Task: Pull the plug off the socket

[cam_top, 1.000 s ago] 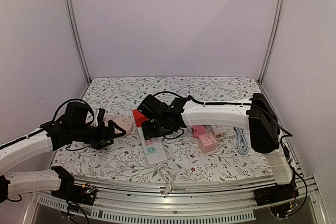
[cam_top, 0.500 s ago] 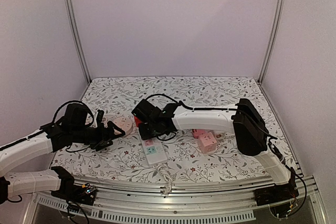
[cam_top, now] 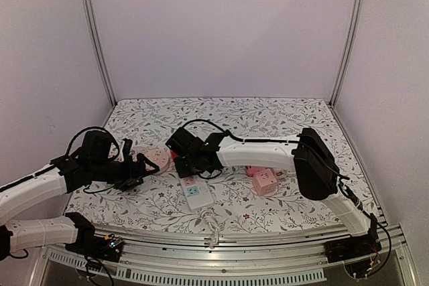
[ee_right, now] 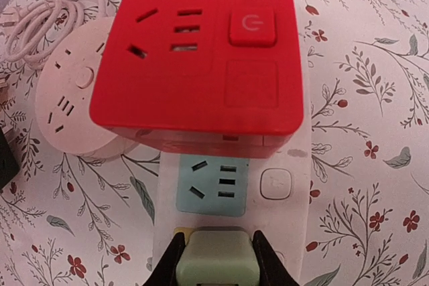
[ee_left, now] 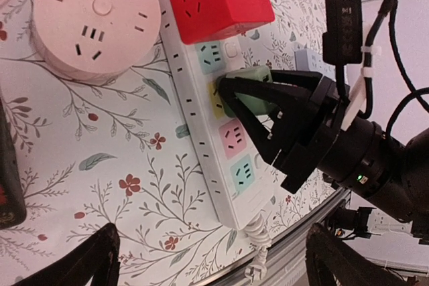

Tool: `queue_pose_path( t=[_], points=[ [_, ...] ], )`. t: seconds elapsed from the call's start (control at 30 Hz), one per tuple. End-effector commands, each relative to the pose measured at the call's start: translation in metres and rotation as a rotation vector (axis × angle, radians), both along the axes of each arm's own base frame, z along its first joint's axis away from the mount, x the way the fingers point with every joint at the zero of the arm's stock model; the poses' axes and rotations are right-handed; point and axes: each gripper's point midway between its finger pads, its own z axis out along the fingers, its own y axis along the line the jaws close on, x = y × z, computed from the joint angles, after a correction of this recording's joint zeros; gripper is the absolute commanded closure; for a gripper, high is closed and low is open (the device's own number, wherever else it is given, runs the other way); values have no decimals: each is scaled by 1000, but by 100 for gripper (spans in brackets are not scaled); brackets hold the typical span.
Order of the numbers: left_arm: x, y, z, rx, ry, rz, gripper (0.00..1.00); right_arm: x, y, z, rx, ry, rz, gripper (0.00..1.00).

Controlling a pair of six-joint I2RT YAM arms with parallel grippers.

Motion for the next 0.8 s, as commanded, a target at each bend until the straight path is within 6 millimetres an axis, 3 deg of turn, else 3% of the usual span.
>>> queue_pose_path(
  t=[0.0,0.17,0.43,0.6,0.77],
  points=[
    [6,6,8,39,-21,10,5,-3,1,-4,-36,-17,75,88],
    [4,6,16,49,-64,-26,5,-11,-5,3,-13,-10,159,92],
    [2,6,32,57,-157,-77,4,-41,-26,11,-16,13,331,92],
    [0,-2,38,48,-197,-137,4,-64,-41,18,3,37,420,92],
    [-2,-9,32,121,-248,-199,4,-95,-52,23,57,90,503,91]
  ],
)
